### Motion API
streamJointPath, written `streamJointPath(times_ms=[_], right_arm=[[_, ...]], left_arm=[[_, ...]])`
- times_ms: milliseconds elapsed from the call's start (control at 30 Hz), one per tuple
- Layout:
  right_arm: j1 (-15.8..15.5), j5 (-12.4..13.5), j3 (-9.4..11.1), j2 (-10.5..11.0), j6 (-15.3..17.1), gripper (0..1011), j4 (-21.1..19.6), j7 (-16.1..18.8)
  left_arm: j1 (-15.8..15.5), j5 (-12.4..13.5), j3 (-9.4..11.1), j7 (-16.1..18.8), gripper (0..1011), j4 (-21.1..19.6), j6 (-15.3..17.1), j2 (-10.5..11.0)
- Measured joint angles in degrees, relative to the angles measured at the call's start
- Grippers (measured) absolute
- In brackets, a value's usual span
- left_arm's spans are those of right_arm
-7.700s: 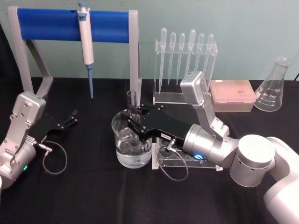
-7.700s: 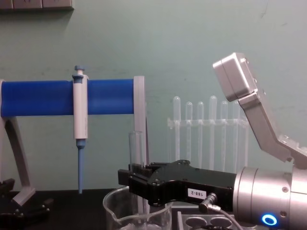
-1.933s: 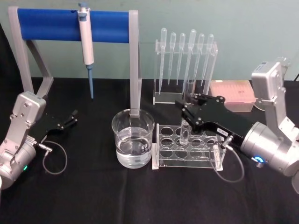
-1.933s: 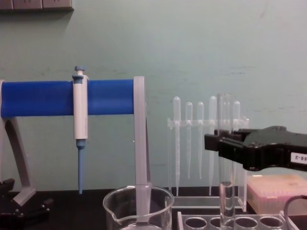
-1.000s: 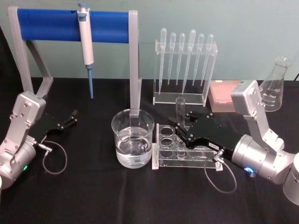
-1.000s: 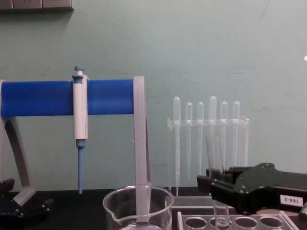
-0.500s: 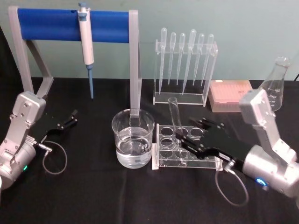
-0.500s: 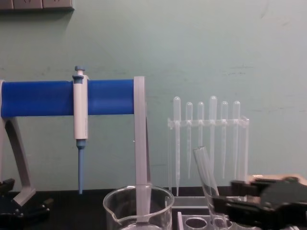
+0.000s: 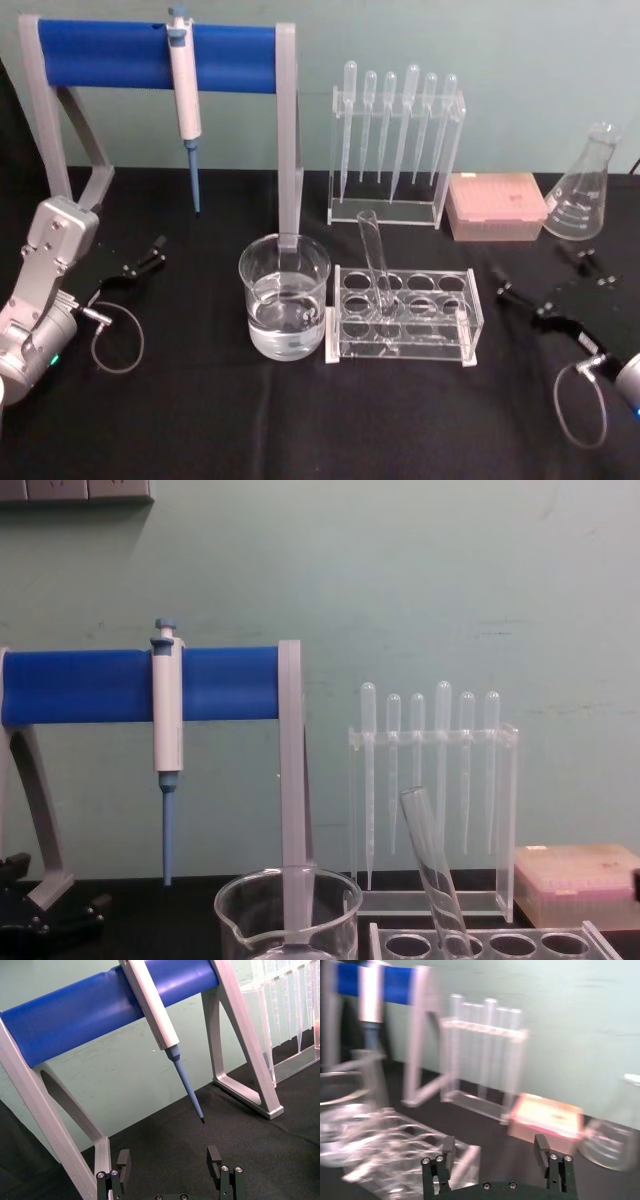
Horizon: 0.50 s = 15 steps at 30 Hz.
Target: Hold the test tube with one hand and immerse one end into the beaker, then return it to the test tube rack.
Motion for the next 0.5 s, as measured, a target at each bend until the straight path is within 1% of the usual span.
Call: streamJointPath(times_ms=[33,67,100,133,200,233,300,400,500], right_arm=[[-0.03,-0.57,0.26,-0.57,-0.55,1002,0.69,-0.89],[-0.04,-1.12,0.5,-1.06,-1.17,1002,1.5,-1.64],[0.07,-2.08,0.81,-2.02,-2.53,1000,3.08,-2.81],[0.18,-2.47,0.92,-2.46,-3.2,1000,4.02,-3.23],[0.46,-3.08,1.0,-3.29,-4.63,1000,5.8,-3.66],[0.81,-3.53,1.02,-4.06,-6.11,1000,7.6,-3.79],[1.11,-3.75,1.02,-4.64,-7.25,1000,9.13,-3.73],[1.59,-4.03,0.93,-5.66,-8.08,1000,10.98,-3.17],[1.7,-4.26,0.92,-5.88,-8.03,1002,10.99,-2.89]], left_arm=[[0.0,0.0,0.0,0.0,1000,0.0,0.0,0.0],[0.0,0.0,0.0,0.0,1000,0.0,0.0,0.0],[0.0,0.0,0.0,0.0,1000,0.0,0.0,0.0],[0.0,0.0,0.0,0.0,1000,0.0,0.0,0.0],[0.0,0.0,0.0,0.0,1000,0.0,0.0,0.0],[0.0,0.0,0.0,0.0,1000,0.0,0.0,0.0],[0.0,0.0,0.0,0.0,1000,0.0,0.0,0.0],[0.0,0.0,0.0,0.0,1000,0.0,0.0,0.0],[0.0,0.0,0.0,0.0,1000,0.0,0.0,0.0]])
